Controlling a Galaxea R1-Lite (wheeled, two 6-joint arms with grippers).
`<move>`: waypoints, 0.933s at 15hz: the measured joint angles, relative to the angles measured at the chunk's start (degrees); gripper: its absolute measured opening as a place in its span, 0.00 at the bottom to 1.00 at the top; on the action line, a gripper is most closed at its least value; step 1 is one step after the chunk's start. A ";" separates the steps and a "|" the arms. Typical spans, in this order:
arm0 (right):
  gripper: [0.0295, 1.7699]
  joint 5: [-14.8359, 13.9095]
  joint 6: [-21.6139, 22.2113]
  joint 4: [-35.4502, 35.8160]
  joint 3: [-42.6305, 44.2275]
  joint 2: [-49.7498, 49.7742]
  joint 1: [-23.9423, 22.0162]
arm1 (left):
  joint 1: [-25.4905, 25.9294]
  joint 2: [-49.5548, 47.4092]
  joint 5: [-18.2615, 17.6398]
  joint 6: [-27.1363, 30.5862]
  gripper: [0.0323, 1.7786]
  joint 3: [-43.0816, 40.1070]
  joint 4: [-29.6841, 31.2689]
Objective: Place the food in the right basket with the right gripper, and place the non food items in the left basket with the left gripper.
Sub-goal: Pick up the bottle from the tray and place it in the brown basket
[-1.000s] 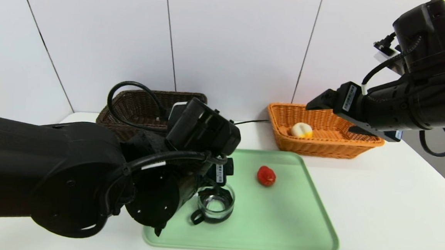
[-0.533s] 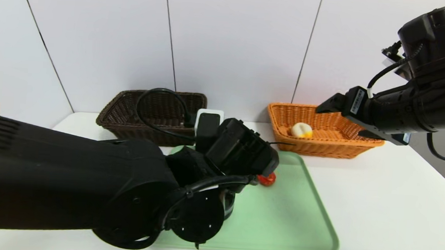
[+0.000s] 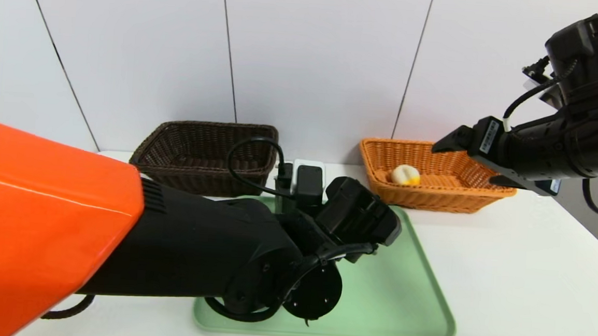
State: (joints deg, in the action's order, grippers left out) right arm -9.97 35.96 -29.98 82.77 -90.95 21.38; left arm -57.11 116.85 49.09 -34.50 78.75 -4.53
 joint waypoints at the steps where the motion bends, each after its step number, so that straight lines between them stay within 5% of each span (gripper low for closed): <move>1: 0.96 0.09 -0.24 -0.06 -0.09 0.16 -0.30 | 0.00 0.44 0.05 0.38 0.95 0.40 0.00; 14: 0.96 0.72 -0.83 0.10 -2.24 0.72 -1.18 | 4.02 4.43 0.55 0.20 0.95 5.42 0.16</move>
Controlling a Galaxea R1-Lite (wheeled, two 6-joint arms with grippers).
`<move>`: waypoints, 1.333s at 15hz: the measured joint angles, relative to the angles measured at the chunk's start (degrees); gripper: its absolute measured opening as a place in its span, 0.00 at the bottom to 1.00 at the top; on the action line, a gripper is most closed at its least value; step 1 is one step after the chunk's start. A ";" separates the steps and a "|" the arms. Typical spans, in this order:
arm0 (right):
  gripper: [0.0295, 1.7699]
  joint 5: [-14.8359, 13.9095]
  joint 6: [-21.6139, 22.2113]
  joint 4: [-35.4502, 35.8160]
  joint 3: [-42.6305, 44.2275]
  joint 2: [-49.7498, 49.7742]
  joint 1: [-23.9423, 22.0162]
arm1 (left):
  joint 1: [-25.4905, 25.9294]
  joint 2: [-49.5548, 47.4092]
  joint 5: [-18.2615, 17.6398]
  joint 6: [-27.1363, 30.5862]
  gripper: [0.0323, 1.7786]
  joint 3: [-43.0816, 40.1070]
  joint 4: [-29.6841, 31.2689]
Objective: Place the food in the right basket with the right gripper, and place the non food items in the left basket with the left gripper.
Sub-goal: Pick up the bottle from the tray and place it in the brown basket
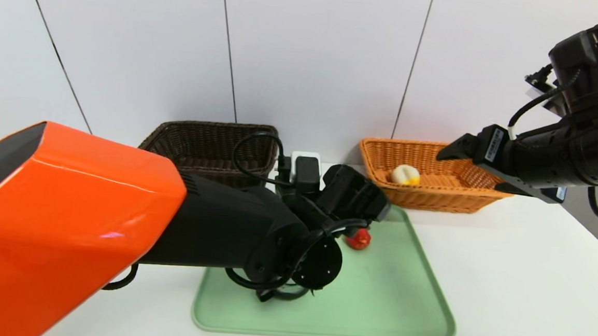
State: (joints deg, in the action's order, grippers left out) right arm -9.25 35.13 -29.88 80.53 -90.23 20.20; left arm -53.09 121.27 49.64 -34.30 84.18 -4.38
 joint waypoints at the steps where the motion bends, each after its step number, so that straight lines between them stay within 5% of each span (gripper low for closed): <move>1: 0.96 0.57 0.04 0.00 0.00 0.02 -0.06 | 0.48 0.34 0.00 0.05 0.95 0.39 -0.02; 20: 0.96 0.71 0.00 0.12 -1.71 0.02 -0.46 | 4.08 4.02 -0.13 0.51 0.95 3.43 -0.02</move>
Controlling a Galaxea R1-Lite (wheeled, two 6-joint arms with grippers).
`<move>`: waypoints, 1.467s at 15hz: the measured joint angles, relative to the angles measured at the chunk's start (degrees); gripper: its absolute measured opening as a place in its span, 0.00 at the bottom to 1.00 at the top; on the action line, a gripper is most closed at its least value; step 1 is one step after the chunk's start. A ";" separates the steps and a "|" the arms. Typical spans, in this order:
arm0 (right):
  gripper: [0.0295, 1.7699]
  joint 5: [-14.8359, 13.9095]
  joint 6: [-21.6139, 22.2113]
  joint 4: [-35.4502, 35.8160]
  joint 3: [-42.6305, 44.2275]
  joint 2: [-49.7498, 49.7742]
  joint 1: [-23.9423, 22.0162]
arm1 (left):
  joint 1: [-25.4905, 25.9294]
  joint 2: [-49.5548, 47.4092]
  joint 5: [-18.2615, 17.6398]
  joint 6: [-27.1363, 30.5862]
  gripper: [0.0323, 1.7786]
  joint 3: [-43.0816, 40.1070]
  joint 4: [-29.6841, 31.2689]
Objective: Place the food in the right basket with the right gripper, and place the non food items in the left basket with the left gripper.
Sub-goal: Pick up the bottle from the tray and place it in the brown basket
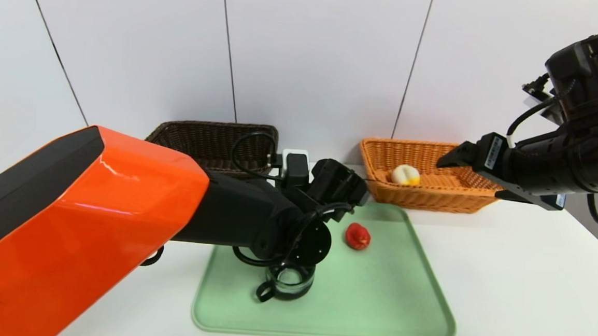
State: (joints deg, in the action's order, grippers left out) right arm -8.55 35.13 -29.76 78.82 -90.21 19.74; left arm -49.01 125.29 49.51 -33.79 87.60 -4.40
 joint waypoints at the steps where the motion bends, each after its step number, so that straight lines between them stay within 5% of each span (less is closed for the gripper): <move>1: 0.96 -0.02 0.00 0.05 -0.18 0.00 0.00 | 0.11 0.00 -0.04 0.02 0.95 0.05 0.00; 3: 0.96 -0.02 0.00 0.05 -0.30 0.02 0.11 | 0.26 0.00 -0.20 0.00 0.92 0.10 -0.02; 7: 0.96 -0.02 -0.10 0.07 -0.33 0.02 0.49 | 0.28 0.23 -0.63 0.11 0.56 0.46 -0.06; 11: 0.96 -0.02 -0.07 0.05 -0.33 0.02 0.62 | 0.28 0.23 -0.76 0.66 0.32 0.55 -0.34; 22: 0.96 0.06 0.04 0.00 -1.21 0.38 0.71 | -0.22 -4.16 -6.38 3.50 0.32 0.40 -0.52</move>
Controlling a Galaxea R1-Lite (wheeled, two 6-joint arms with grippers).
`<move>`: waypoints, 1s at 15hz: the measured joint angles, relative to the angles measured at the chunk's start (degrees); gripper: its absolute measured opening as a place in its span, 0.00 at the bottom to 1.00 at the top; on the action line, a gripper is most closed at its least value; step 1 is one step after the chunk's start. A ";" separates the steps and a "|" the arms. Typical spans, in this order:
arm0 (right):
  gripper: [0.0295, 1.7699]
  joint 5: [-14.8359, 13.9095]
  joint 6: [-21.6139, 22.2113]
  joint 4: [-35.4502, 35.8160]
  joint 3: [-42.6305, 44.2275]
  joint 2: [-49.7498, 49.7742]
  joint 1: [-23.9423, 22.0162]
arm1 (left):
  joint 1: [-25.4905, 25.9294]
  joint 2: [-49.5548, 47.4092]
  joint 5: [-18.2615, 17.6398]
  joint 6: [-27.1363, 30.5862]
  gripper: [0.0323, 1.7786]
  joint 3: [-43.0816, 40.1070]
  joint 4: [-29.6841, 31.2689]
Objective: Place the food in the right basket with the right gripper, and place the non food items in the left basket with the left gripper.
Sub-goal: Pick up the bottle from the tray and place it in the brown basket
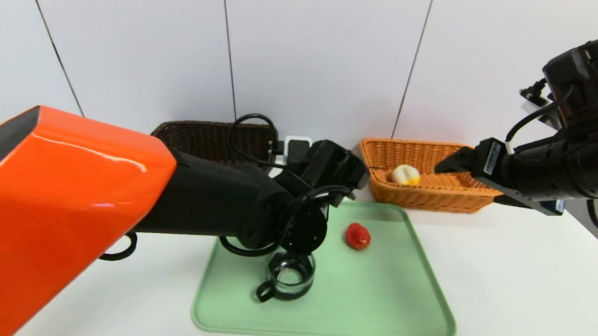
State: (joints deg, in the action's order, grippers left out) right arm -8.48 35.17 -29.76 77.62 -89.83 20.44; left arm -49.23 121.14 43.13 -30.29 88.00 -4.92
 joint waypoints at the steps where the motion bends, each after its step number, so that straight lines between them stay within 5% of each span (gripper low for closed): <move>1: 0.96 -0.02 0.00 0.05 0.00 0.01 0.00 | -0.11 -0.79 -0.99 0.76 0.32 0.04 0.05; 9: 0.96 0.05 0.07 0.11 0.11 0.06 0.11 | -1.27 -7.57 -6.95 4.50 0.32 5.46 -3.39; 15: 0.96 1.71 0.05 0.10 0.13 0.06 0.09 | 9.31 -13.75 -15.37 13.02 0.32 7.23 -6.47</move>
State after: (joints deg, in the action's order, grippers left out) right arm -6.78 35.22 -29.66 77.75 -89.77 20.53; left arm -39.91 107.39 27.76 -17.27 95.23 -11.40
